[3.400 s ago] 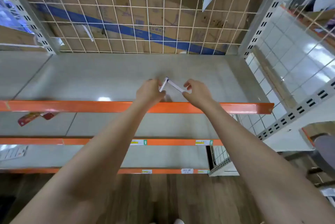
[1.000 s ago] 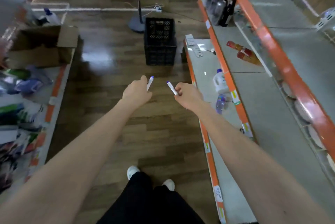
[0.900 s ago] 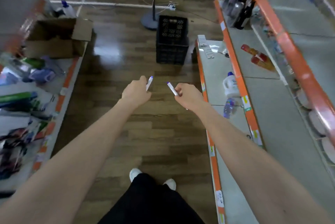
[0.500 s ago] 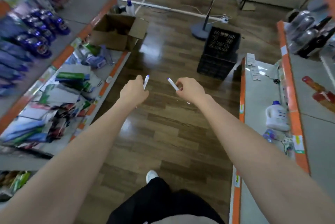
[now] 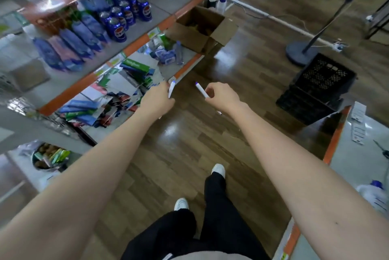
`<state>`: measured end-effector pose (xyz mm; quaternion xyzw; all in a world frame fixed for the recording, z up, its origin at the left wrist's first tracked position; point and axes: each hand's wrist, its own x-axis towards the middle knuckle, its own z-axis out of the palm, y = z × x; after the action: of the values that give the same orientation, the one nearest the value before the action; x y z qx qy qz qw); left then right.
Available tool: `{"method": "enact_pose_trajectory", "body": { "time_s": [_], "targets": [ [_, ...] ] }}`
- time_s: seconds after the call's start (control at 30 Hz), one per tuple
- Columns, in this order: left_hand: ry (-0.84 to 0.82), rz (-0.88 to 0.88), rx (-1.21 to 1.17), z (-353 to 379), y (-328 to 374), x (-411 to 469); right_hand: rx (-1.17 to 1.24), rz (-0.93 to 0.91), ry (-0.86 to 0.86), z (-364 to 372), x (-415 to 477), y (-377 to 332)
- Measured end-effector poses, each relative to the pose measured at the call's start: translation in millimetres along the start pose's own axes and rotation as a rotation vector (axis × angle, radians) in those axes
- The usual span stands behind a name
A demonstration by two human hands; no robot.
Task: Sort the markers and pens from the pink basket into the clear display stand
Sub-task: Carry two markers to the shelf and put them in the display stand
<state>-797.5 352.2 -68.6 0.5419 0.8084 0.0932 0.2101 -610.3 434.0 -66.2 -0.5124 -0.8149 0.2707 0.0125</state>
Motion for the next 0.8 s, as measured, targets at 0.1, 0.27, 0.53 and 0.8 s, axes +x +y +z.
{"method": "enact_pose_trajectory", "body": {
  "time_s": [0.1,0.27,0.53,0.8],
  "targets": [
    [0.018,-0.047,-0.005,-2.6,-0.1,18.5,0.002,-0.047,-0.040,-1.0,31.9,1.0],
    [0.058,-0.161,-0.037,-4.7,12.8,57.0,-0.033,-0.148,-0.114,-19.1,87.9,9.0],
    [0.128,-0.306,-0.104,-7.3,47.7,108.3,-0.097,-0.286,-0.165,-63.3,157.7,28.6],
    [0.210,-0.397,-0.179,-15.1,65.2,147.4,-0.114,-0.399,-0.171,-86.0,216.7,24.8]
  ]
}}
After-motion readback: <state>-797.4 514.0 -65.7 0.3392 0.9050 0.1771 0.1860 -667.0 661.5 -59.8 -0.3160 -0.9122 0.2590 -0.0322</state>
